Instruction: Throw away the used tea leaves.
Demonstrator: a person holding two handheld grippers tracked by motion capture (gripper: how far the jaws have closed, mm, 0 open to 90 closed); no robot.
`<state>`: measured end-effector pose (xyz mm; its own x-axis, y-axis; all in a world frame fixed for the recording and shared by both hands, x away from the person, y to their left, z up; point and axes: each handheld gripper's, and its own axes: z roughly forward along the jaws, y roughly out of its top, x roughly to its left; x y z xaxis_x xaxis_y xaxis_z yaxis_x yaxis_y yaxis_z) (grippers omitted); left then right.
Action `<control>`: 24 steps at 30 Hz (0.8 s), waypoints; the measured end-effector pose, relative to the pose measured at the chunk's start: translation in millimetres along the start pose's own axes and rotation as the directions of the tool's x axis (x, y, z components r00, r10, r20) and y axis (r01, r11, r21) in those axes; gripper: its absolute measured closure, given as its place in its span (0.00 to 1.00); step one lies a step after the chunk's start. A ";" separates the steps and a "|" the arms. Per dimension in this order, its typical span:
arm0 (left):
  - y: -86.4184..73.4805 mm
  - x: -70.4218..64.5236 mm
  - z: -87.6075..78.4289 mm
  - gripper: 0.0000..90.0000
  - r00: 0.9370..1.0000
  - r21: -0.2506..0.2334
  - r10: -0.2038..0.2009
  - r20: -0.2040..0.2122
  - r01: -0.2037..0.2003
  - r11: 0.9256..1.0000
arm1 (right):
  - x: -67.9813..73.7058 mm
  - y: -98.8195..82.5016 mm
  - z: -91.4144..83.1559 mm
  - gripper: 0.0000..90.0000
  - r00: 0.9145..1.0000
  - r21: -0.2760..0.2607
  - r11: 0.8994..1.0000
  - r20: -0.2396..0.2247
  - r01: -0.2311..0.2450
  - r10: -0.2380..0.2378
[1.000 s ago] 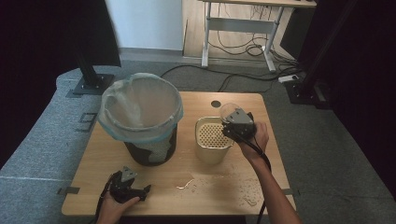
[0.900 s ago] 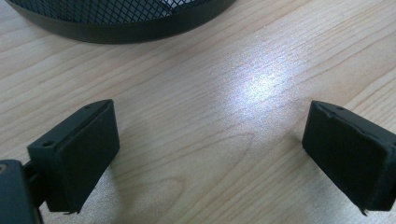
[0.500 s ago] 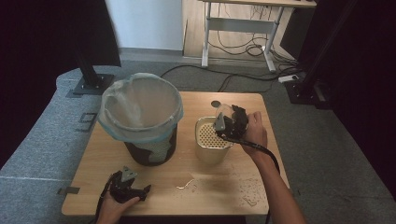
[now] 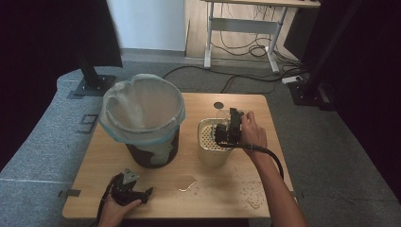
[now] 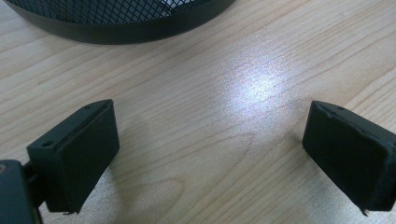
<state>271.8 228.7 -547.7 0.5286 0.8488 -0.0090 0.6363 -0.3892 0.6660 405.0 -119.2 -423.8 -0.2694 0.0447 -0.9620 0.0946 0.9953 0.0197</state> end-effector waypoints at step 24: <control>0.1 -0.1 0.1 0.04 1.000 0.000 0.000 0.002 0.000 1.000 | 6.5 4.7 3.1 0.44 0.917 0.056 0.925 0.126 0.375 -0.379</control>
<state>271.9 228.5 -547.7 0.5293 0.8483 -0.0106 0.6367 -0.3889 0.6659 406.7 -114.5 -430.8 -0.1621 -0.3472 -0.9237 0.0403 0.9330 -0.3577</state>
